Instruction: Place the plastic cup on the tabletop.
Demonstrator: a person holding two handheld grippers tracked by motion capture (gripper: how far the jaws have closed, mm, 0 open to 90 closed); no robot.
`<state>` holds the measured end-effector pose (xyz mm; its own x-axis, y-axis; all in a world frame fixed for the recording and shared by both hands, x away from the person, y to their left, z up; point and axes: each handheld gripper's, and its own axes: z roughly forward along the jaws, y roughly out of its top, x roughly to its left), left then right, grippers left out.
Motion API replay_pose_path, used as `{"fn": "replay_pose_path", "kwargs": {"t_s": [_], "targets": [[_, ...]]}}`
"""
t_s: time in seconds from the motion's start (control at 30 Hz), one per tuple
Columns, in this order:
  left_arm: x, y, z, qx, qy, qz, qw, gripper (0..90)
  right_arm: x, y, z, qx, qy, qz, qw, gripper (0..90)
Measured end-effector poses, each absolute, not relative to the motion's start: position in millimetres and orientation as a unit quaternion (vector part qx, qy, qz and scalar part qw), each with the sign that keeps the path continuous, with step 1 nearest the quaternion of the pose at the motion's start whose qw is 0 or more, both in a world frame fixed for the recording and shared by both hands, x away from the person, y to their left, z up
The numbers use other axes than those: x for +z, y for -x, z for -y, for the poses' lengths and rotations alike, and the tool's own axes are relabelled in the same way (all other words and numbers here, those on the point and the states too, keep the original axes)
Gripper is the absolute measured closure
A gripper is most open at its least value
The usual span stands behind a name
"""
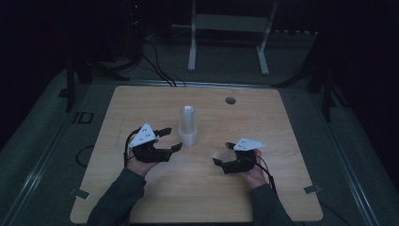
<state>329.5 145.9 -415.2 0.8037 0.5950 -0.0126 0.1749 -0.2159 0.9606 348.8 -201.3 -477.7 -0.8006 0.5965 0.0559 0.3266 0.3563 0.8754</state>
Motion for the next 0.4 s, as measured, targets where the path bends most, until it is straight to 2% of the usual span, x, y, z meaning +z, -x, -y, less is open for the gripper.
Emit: {"fn": "replay_pose_path", "kwargs": {"t_s": [0.4], "targets": [[-414.6,-329.6,-149.1,0.186,-0.756,-0.257,0.573,27.6,-477.4,-343.5,206.7,0.484,-0.287,-0.816,0.130,12.5]]}}
